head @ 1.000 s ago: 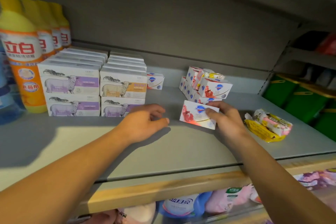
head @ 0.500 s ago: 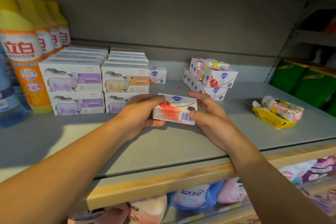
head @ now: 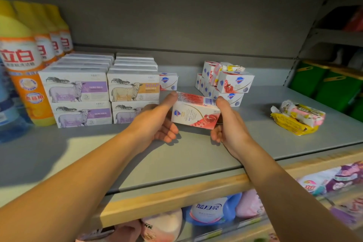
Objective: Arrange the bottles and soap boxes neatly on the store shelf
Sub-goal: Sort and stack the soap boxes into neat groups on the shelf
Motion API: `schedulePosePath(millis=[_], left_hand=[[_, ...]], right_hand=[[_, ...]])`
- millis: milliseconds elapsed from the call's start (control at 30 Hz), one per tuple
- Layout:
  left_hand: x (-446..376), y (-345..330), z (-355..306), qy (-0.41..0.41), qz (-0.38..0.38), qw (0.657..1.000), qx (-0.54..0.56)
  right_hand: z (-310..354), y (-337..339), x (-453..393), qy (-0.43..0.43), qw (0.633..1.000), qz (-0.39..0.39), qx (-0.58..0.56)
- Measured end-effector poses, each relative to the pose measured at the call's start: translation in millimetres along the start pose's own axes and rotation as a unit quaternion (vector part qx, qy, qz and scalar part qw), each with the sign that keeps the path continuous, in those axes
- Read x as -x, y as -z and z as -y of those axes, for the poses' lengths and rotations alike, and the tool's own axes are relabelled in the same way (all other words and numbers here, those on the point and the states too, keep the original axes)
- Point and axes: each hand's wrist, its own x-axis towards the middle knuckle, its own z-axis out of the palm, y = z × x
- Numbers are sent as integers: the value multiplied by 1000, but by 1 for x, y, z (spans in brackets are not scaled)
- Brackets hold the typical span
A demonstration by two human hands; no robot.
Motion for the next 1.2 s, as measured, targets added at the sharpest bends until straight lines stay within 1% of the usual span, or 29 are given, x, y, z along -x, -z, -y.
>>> schedulePosePath(millis=[133,267,333,433,500,567,667,733,833,900,1000,1100,1167,1200], left_hand=[[1,-1,0,4,3,999,-36],[0,0,2,-1,0,999,-44],[-1,0,3,-9,0,1000,-28],[0,1,4,-29,17,999,30],[1,0,4,-39,17,998,43],[3,-3,4,-52,4,998,35],[5,-5,5,-92,-8,996,18],[5,-4,5,-145,-13,989,-28],[3,-2,4,-251,-15,959,-133],[3,-3,4,-292,-20,941,-171],[5,-2,3,-315,-31,934,-167],[8,0,3,-313,-37,934,-168],[11,1,4,-298,-58,927,-221],[12,2,4,-278,-82,922,-256]], right_hand=[[1,0,0,-6,1000,-3,-14],[0,1,1,8,1000,9,-25],[-1,2,0,25,999,21,-35],[-7,6,-1,57,995,46,-61],[-9,6,-1,69,994,60,-55],[-9,5,1,84,994,55,-38],[-7,3,5,123,992,27,-11],[-7,2,5,143,989,15,21],[-7,-1,5,173,983,-9,59],[-7,-2,5,215,970,-39,106],[-9,-1,3,253,954,-70,146],[-12,1,2,255,954,-62,145],[-13,3,-1,240,958,-58,147],[-14,4,-3,231,957,-62,163]])
